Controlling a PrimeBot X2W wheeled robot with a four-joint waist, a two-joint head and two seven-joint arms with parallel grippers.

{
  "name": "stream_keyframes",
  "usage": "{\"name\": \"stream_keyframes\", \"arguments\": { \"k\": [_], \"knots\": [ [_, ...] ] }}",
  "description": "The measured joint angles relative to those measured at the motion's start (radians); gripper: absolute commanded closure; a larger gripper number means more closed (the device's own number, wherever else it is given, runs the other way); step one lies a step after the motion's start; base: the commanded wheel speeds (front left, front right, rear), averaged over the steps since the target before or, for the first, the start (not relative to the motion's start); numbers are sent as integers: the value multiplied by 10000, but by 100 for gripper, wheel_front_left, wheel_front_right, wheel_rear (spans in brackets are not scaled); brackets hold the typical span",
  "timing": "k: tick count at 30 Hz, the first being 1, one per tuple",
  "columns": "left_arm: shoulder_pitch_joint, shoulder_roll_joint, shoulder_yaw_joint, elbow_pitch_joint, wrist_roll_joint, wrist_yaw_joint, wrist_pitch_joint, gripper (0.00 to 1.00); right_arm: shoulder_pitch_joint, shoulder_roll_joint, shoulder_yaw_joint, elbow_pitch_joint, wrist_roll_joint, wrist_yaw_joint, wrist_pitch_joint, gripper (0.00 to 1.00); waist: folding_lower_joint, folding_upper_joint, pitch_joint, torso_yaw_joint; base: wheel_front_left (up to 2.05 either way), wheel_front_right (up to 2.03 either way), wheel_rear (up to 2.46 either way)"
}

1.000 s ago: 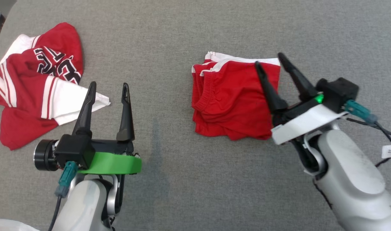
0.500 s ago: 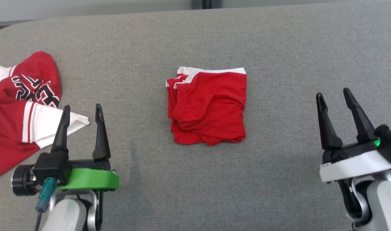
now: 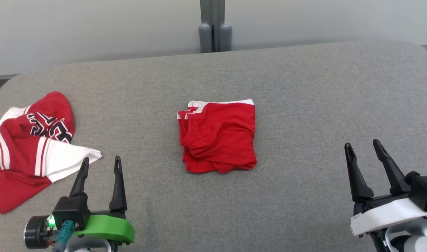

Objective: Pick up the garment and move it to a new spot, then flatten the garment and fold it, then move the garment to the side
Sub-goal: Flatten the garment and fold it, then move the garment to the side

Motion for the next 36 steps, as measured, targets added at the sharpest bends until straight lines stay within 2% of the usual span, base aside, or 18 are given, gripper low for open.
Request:
{"name": "stream_keyframes", "arguments": {
  "k": [9,27,31,36],
  "knots": [
    [103,38,-65,117,-36,4,88,0,221,35,-29,-232,-27,0,213,0,0,0,-354,41,0,0,0],
    [-250,44,-94,54,-29,82,-58,0,128,33,-249,-259,-38,0,374,0,0,0,-71,227,0,0,0],
    [-733,-29,-119,-184,63,63,-146,0,-402,-190,-201,81,19,0,568,0,0,0,283,416,0,0,0],
    [-1586,-343,-290,-382,249,-104,-257,0,-1630,-472,334,1135,253,0,746,0,0,0,920,810,0,0,0]
  ]
}}
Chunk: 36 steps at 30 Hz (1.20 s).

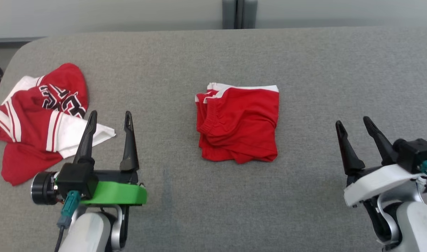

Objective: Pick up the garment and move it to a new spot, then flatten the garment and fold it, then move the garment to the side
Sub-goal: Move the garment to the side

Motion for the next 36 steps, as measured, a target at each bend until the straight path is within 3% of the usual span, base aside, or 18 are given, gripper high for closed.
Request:
{"name": "stream_keyframes", "arguments": {
  "k": [5,9,14,19,20,21,22,23,30,33,36],
  "knots": [
    [-593,-364,-148,75,171,-199,-77,0,-1415,-17,851,1624,297,0,-56,0,0,0,593,576,0,0,0],
    [-843,-596,-146,203,255,-347,-109,0,-2501,341,1352,3170,591,2,-211,0,0,-1,1034,1053,0,0,0],
    [-932,-790,-15,211,430,-493,-111,0,-3154,708,1486,5124,940,0,44,0,0,0,1443,1531,0,0,0],
    [-923,-886,115,244,617,-625,-113,0,-3379,945,1246,5806,1064,23,291,0,0,-1,1611,1729,0,0,0],
    [-914,-903,136,247,646,-669,-113,0,-3381,995,1220,5829,1120,23,314,5,0,0,1606,1719,0,0,0],
    [-895,-928,173,247,698,-683,-115,0,-3390,1051,1174,5871,1131,23,355,51,0,-1,1595,1692,0,0,0],
    [-874,-938,194,242,738,-686,-123,0,-3397,1089,1151,5873,1131,23,399,63,0,0,1585,1659,0,0,0],
    [-853,-941,224,244,780,-696,-123,0,-3396,1139,1141,5873,1133,23,405,100,0,-1,1563,1612,0,0,0],
    [-808,-947,380,121,966,-796,-123,0,-3359,1147,1373,5492,813,13,548,100,0,0,1509,1171,0,0,0],
    [-794,-886,422,-48,1066,-826,-125,0,-3312,803,1720,5060,777,19,568,100,0,0,1547,847,0,0,0],
    [-827,-821,380,-230,1156,-907,-125,0,-3246,27,2088,4631,936,13,546,100,0,0,1617,425,0,0,0]
  ]
}}
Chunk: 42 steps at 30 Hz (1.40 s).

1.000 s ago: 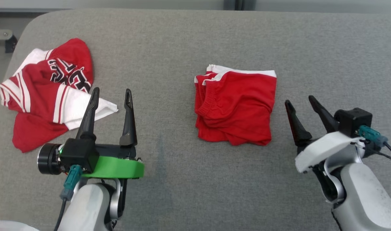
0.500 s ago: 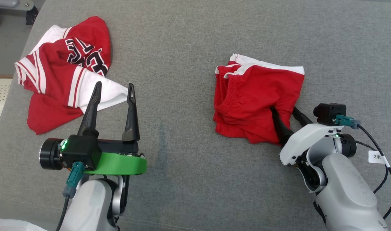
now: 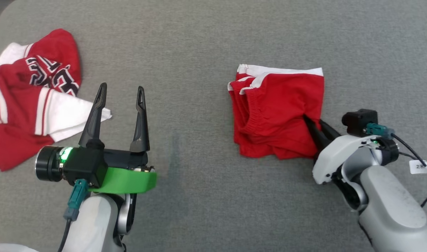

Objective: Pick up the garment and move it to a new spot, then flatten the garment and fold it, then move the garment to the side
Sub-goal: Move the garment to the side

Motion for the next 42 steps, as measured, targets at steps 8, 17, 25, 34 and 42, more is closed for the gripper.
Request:
{"name": "stream_keyframes", "arguments": {
  "k": [8,17,25,34,42],
  "knots": [
    [-494,322,-272,-861,341,-244,272,0,-616,-2991,604,-21,1032,-4,-48,100,0,0,497,-1279,0,0,0],
    [-1474,606,-669,-1787,780,-562,909,0,-3097,-5517,518,1522,978,-4,-842,100,0,1,1953,-1944,0,0,0],
    [-2153,679,-796,-2077,949,-673,1114,0,-4930,-5981,-115,3135,123,-4,-1453,100,1,0,3427,-1938,0,0,0],
    [-2351,679,-869,-1659,934,-685,1005,0,-5274,-5434,-1371,5026,-719,-4,-2673,0,1,0,3809,-1984,0,0,0],
    [-1488,669,-698,-1043,510,-397,786,0,-3181,-4190,-3651,3221,-435,-4,-3198,0,1,1,2775,-2121,0,0,0]
  ]
}}
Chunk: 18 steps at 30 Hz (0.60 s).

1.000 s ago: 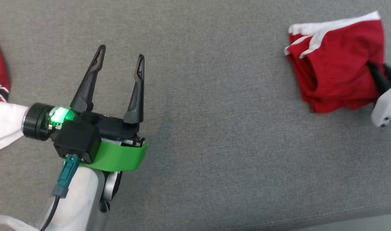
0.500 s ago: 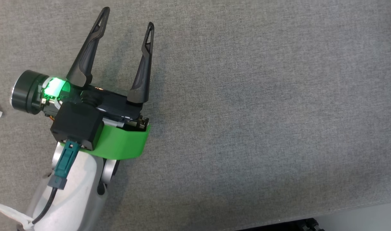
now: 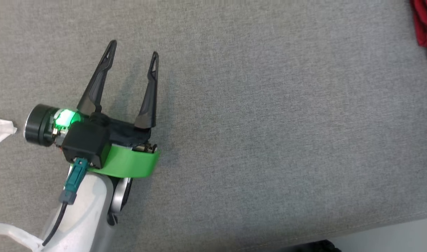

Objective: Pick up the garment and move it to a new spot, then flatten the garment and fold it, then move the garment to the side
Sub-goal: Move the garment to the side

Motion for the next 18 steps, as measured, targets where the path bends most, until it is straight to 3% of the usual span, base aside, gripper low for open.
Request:
{"name": "stream_keyframes", "arguments": {
  "k": [3,7,11,18],
  "knots": [
    [527,19,198,207,-178,186,-36,0,1466,840,-857,-1701,-236,-2,-4,0,0,-1,-528,-105,0,0,0],
    [1179,46,426,458,-424,435,-119,0,3337,2314,-1281,-3858,-694,-2,0,0,-1,-1,-1270,-225,0,0,0],
    [1784,63,673,706,-777,608,-201,0,4802,3574,-922,-5530,-1104,-2,-2,0,0,-1,-2030,-303,0,0,0],
    [2595,10,986,1156,-1239,796,-362,0,6453,4800,88,-7327,-1442,-2,426,0,-1,-1,-3234,-261,0,0,0]
  ]
}}
